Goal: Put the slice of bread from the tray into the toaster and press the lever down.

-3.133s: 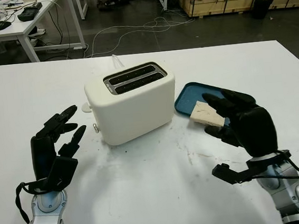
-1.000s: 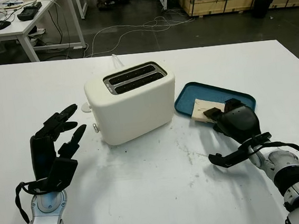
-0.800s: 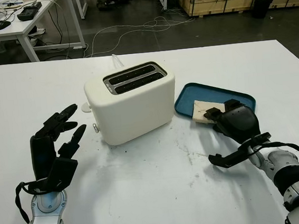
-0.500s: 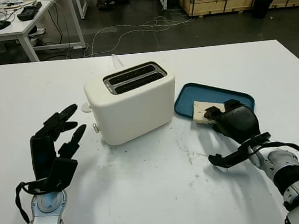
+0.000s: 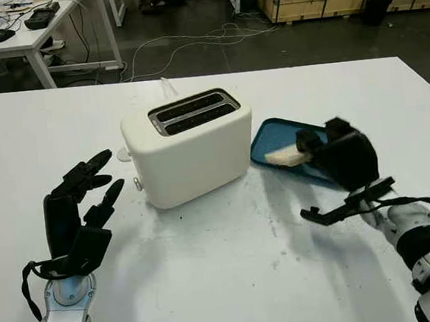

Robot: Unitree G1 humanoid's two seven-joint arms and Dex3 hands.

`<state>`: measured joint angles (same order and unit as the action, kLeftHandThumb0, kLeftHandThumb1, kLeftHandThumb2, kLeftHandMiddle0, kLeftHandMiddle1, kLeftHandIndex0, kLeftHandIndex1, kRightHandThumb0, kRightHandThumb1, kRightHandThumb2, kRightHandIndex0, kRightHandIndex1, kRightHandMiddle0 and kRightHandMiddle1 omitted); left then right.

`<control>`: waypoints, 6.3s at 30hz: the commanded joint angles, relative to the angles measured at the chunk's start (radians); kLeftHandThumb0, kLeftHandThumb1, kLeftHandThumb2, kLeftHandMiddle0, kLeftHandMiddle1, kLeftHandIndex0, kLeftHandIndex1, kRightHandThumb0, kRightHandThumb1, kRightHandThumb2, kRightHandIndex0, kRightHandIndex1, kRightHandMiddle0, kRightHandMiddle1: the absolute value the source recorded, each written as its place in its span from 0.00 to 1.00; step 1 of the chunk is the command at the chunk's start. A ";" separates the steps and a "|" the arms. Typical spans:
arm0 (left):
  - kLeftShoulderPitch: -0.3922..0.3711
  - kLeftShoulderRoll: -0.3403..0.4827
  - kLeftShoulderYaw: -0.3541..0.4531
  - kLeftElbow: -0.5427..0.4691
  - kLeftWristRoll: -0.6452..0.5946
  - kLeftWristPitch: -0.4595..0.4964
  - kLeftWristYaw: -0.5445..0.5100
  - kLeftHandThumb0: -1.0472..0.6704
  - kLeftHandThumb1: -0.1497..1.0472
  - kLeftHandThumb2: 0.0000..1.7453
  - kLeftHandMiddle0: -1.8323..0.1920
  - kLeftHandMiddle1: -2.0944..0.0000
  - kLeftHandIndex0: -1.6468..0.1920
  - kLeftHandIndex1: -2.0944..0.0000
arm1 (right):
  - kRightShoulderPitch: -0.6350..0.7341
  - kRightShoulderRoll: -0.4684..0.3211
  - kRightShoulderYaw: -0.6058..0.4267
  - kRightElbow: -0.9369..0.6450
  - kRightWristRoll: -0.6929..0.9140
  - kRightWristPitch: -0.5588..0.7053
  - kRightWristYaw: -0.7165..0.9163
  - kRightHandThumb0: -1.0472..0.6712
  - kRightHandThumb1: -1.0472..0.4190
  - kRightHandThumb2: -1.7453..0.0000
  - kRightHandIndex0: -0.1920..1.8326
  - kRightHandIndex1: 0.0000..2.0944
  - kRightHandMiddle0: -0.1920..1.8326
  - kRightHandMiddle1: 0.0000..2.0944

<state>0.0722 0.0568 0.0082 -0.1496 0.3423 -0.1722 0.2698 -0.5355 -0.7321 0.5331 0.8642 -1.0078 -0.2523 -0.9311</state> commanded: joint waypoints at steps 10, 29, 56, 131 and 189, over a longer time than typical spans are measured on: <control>-0.014 0.003 0.002 0.007 -0.010 -0.014 -0.006 0.38 0.89 0.10 0.67 0.51 0.49 0.95 | -0.051 -0.017 -0.043 0.032 0.057 -0.084 0.025 0.35 0.09 0.76 0.41 0.83 0.23 0.83; -0.018 0.007 0.009 0.006 -0.002 -0.017 0.000 0.39 0.89 0.10 0.68 0.52 0.49 0.95 | -0.570 0.011 -0.478 0.099 0.915 -0.246 1.331 0.35 0.09 0.94 0.49 0.83 0.46 0.76; -0.006 0.000 0.009 -0.006 0.006 0.008 -0.001 0.38 0.89 0.10 0.68 0.51 0.49 0.94 | -0.829 0.402 -0.319 0.285 0.749 0.027 1.532 0.33 0.09 0.92 0.65 0.83 0.57 0.83; -0.019 -0.010 -0.004 0.003 0.005 0.000 -0.001 0.38 0.89 0.10 0.68 0.51 0.50 0.94 | -0.839 0.290 -0.158 0.208 0.546 0.186 1.656 0.34 0.09 0.96 0.61 0.83 0.50 0.78; -0.015 -0.010 -0.005 0.020 0.005 -0.024 0.010 0.40 0.89 0.10 0.68 0.51 0.50 0.93 | -0.827 0.310 -0.080 0.244 0.466 0.132 1.678 0.33 0.09 0.96 0.60 0.83 0.49 0.83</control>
<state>0.0663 0.0439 0.0079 -0.1363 0.3439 -0.1773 0.2767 -1.3783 -0.4221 0.4461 1.1072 -0.5321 -0.1135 0.7422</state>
